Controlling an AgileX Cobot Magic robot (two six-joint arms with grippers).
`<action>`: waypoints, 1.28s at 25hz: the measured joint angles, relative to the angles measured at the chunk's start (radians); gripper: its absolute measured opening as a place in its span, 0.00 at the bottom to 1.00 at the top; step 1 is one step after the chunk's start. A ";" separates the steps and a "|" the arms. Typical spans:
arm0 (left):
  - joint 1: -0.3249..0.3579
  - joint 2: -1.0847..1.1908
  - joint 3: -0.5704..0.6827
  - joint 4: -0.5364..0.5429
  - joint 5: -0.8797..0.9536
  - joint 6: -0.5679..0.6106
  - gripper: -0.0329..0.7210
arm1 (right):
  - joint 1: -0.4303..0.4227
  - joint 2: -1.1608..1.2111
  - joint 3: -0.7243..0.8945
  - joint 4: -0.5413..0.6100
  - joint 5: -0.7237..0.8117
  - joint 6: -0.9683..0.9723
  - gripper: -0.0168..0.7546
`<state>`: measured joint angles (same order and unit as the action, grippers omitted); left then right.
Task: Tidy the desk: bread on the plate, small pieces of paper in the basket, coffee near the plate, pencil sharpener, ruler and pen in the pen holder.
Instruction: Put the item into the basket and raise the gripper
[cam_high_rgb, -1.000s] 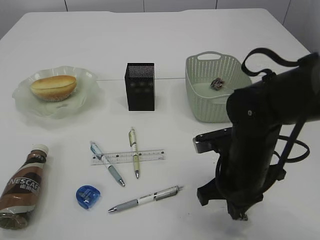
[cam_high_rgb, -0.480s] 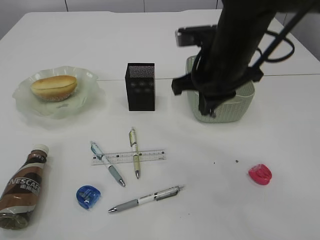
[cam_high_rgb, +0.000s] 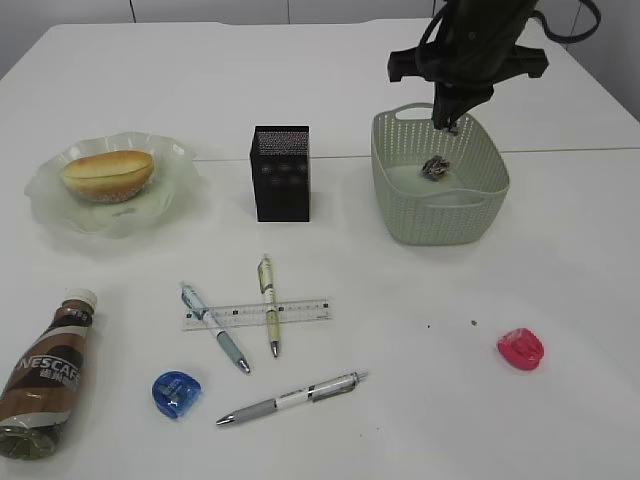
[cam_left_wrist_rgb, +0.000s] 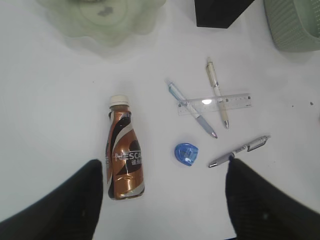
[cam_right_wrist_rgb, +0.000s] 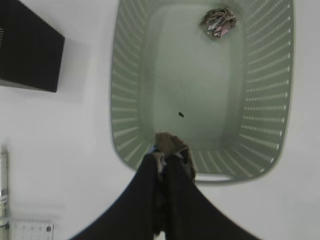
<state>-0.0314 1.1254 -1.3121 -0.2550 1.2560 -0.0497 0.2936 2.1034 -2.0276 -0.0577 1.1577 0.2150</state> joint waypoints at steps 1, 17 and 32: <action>0.000 0.000 0.000 0.000 0.000 0.000 0.79 | -0.009 0.022 -0.015 0.000 -0.012 0.000 0.01; 0.000 0.000 0.000 0.000 0.000 0.000 0.79 | -0.026 0.220 -0.087 -0.055 -0.135 -0.037 0.53; 0.000 0.004 0.000 -0.002 0.000 -0.017 0.79 | -0.030 0.193 -0.207 0.045 0.077 -0.054 0.42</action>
<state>-0.0314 1.1294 -1.3121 -0.2568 1.2560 -0.0670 0.2635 2.2962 -2.2341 -0.0131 1.2352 0.1612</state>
